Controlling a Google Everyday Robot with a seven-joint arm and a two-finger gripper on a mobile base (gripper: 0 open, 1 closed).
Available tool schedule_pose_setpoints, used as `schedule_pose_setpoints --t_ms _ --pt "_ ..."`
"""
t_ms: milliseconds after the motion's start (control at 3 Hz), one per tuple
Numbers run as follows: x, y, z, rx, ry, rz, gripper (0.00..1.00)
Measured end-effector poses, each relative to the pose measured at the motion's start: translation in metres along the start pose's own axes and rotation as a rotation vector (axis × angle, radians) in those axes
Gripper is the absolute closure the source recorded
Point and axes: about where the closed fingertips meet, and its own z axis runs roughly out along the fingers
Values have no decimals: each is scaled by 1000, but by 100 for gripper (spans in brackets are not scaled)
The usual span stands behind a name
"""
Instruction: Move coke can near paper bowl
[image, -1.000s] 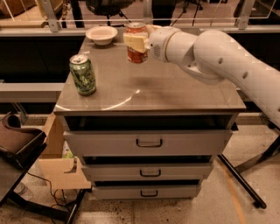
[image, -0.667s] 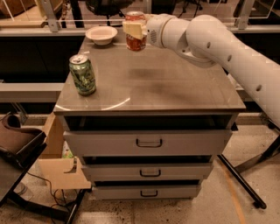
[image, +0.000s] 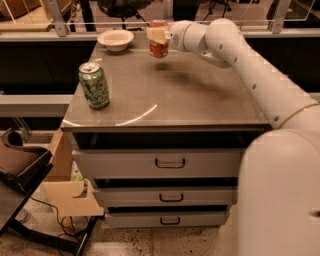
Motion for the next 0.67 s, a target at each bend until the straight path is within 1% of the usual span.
schedule_pose_setpoints --t_ms 333,667 --pt "18 -32 32 7 -21 40 100" --pt "8 -51 50 28 -59 38 100"
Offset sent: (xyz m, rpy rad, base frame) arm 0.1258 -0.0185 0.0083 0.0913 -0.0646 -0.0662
